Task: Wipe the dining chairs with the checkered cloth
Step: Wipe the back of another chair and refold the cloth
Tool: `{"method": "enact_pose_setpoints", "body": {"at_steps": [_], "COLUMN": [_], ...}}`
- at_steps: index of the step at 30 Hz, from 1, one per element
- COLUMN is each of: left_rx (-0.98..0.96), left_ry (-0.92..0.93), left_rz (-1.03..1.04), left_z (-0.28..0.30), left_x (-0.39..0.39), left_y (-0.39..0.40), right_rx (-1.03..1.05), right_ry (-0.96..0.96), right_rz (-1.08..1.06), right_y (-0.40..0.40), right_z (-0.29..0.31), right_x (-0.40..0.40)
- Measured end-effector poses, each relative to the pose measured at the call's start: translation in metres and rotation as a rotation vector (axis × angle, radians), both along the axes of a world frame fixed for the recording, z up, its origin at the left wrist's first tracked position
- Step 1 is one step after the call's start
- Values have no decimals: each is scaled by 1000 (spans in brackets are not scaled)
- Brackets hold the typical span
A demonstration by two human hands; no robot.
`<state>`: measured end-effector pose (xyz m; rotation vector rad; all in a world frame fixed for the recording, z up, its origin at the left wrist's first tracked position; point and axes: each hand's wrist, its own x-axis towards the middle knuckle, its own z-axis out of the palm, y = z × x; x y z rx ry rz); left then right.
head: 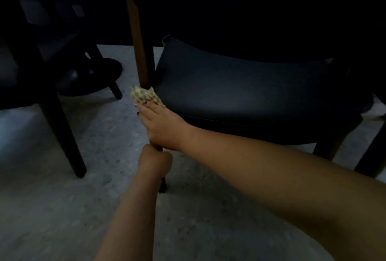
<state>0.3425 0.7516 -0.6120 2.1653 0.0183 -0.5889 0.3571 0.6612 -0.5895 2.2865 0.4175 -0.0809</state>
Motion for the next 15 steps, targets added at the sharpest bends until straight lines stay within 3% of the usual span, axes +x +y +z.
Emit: {"method": "enact_pose_setpoints", "body": {"at_steps": [7,15], "left_rx": [-79,-289], "left_ry": [37,-204], "left_rz": [-12,-167], "left_z": [-2,-1], "left_x": [9,-3], "left_y": [-1,-21], "right_rx": [-13,87], "right_ry": [-15,-134], "right_rz": [94,297], "right_y": [-34,-87], "right_z": [1,-2], "right_x": [-39,-106]}}
